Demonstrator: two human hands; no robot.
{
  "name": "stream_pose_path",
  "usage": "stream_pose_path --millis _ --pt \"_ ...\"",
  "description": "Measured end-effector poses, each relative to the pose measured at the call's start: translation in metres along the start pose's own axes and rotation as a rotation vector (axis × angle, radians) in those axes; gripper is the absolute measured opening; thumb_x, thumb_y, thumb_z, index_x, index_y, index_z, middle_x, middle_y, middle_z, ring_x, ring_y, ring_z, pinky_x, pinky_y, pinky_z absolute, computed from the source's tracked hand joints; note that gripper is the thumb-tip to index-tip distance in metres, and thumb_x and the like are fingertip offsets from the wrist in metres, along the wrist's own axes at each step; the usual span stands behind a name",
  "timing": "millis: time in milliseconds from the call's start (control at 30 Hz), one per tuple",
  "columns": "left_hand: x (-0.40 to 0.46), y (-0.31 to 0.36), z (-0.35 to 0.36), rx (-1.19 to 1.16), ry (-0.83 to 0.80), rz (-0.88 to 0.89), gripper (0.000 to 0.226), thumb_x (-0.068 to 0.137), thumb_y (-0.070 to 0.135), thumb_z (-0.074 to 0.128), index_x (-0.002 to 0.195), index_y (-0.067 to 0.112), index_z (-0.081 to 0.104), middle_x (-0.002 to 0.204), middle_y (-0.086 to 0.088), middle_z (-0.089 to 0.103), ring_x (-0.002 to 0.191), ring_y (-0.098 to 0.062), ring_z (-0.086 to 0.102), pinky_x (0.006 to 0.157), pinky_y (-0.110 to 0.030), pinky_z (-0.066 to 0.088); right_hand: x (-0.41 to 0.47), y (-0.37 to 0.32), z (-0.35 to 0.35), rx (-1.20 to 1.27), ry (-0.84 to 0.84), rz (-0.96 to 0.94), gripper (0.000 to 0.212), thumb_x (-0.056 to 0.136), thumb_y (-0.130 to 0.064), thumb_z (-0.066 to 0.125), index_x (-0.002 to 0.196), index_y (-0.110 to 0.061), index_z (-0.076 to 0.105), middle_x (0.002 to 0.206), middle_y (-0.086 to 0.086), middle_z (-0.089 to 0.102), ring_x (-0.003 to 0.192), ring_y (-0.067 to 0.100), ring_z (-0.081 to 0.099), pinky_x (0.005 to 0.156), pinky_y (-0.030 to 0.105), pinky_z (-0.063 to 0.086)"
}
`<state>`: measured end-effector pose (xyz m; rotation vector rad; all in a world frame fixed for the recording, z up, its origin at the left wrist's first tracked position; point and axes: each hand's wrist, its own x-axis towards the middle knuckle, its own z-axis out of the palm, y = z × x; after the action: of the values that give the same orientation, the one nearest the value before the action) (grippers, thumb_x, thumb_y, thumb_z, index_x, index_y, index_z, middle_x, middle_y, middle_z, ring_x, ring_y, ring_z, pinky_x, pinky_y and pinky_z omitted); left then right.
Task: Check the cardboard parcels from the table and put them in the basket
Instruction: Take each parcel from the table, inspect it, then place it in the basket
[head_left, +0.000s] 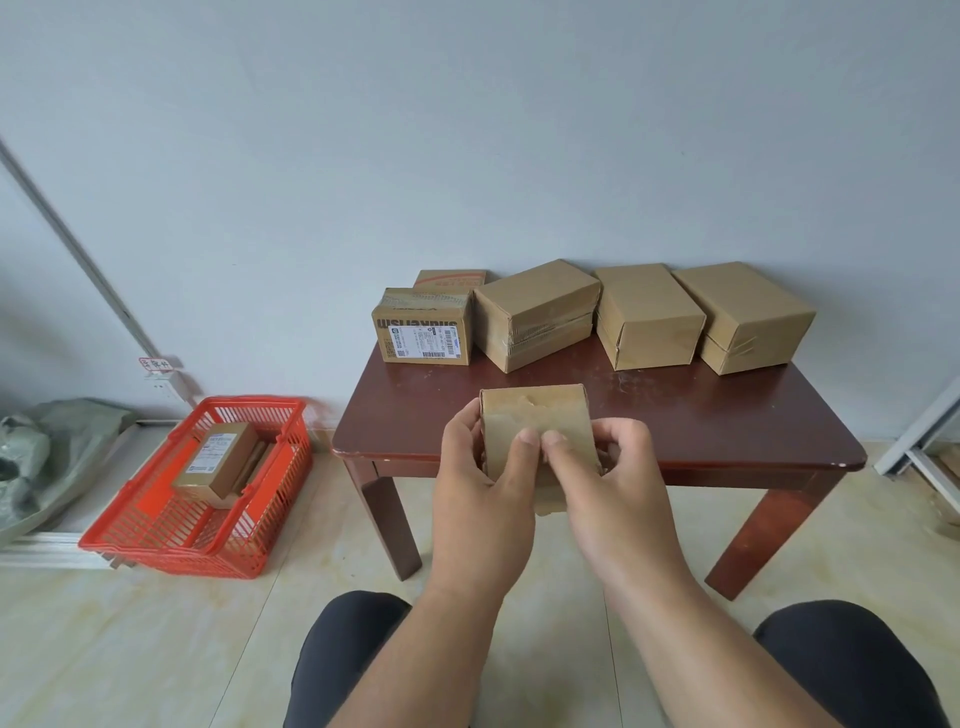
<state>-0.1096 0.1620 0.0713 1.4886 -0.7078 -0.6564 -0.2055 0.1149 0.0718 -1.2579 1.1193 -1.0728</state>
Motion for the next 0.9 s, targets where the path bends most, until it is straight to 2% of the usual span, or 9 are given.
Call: stream_pose_path --millis 100,200,300,433,500,600,700,800,900 --pt "-0.004 0.0 0.002 0.027 0.018 0.007 0.048 0.098 0.025 0.073 0.14 0.034 0.052 0.121 0.017 0.071 0.108 0.004 0.069 0.089 -0.019 0.058 0.004 -0.002 -0.001 0.009 -0.024 -0.034 0.026 0.095 -0.036 0.074 0.119 -0.036 0.064 0.108 -0.014 0.075 0.093 -0.002 0.071 0.085 0.028 0.058" --pt "-0.004 0.001 0.0 0.027 0.023 0.016 0.054 0.097 0.024 0.074 0.145 0.028 0.05 0.126 0.016 0.069 0.11 0.006 0.067 0.092 -0.018 0.057 0.005 0.001 0.0 -0.055 -0.045 -0.062 0.021 0.094 -0.048 0.07 0.115 -0.044 0.071 0.109 -0.01 0.077 0.097 0.004 0.073 0.091 0.037 0.061" --pt "0.002 -0.001 -0.003 0.021 0.019 0.004 0.062 0.096 0.04 0.073 0.152 0.028 0.049 0.138 0.01 0.064 0.125 -0.005 0.063 0.106 -0.032 0.055 0.001 0.007 0.003 -0.09 -0.054 -0.078 0.056 0.082 -0.065 0.066 0.134 -0.042 0.065 0.124 -0.009 0.07 0.11 0.005 0.07 0.097 0.039 0.06" --pt "0.005 -0.009 -0.006 0.084 0.054 -0.003 0.072 0.081 0.079 0.067 0.135 0.032 0.063 0.133 -0.001 0.068 0.123 -0.019 0.067 0.104 -0.048 0.056 -0.003 0.012 0.003 -0.071 -0.059 -0.094 0.045 0.095 -0.044 0.074 0.138 -0.037 0.063 0.128 -0.016 0.063 0.109 -0.007 0.065 0.091 0.022 0.055" --pt "0.005 -0.013 -0.006 0.102 0.059 -0.002 0.072 0.08 0.081 0.066 0.133 0.033 0.064 0.132 -0.002 0.069 0.12 -0.019 0.069 0.103 -0.049 0.056 -0.001 0.014 0.002 -0.052 -0.04 -0.082 0.039 0.093 -0.044 0.076 0.13 -0.039 0.065 0.127 -0.014 0.066 0.109 -0.002 0.067 0.093 0.028 0.057" --pt "0.003 -0.008 -0.005 0.115 0.054 0.03 0.062 0.086 0.07 0.07 0.136 0.033 0.063 0.133 0.008 0.065 0.12 -0.008 0.066 0.105 -0.043 0.055 0.002 0.009 0.004 -0.016 0.001 -0.052 0.026 0.093 -0.042 0.078 0.115 -0.038 0.066 0.119 -0.011 0.07 0.105 0.005 0.069 0.091 0.036 0.059" --pt "-0.004 -0.009 -0.005 0.115 0.053 0.04 0.055 0.094 0.045 0.074 0.143 0.032 0.055 0.132 0.026 0.052 0.117 0.019 0.052 0.106 -0.02 0.048 0.003 0.004 0.003 -0.005 0.044 -0.044 0.022 0.092 -0.047 0.076 0.107 -0.035 0.065 0.107 -0.014 0.071 0.096 0.003 0.069 0.087 0.038 0.06" --pt "-0.007 -0.009 -0.004 0.101 0.035 0.002 0.056 0.095 0.044 0.073 0.145 0.036 0.051 0.134 0.018 0.06 0.118 0.006 0.06 0.102 -0.025 0.054 0.001 0.002 0.002 -0.007 0.05 -0.034 0.024 0.091 -0.049 0.076 0.105 -0.034 0.064 0.104 -0.014 0.071 0.09 -0.004 0.067 0.083 0.033 0.059" --pt "-0.006 -0.004 -0.005 0.082 0.0 -0.064 0.045 0.1 0.046 0.066 0.14 0.041 0.048 0.118 0.018 0.066 0.099 0.01 0.065 0.075 -0.011 0.055 -0.005 0.007 0.003 -0.048 0.039 -0.056 0.019 0.093 -0.044 0.075 0.104 -0.036 0.062 0.111 -0.015 0.069 0.097 -0.01 0.063 0.08 0.02 0.052"
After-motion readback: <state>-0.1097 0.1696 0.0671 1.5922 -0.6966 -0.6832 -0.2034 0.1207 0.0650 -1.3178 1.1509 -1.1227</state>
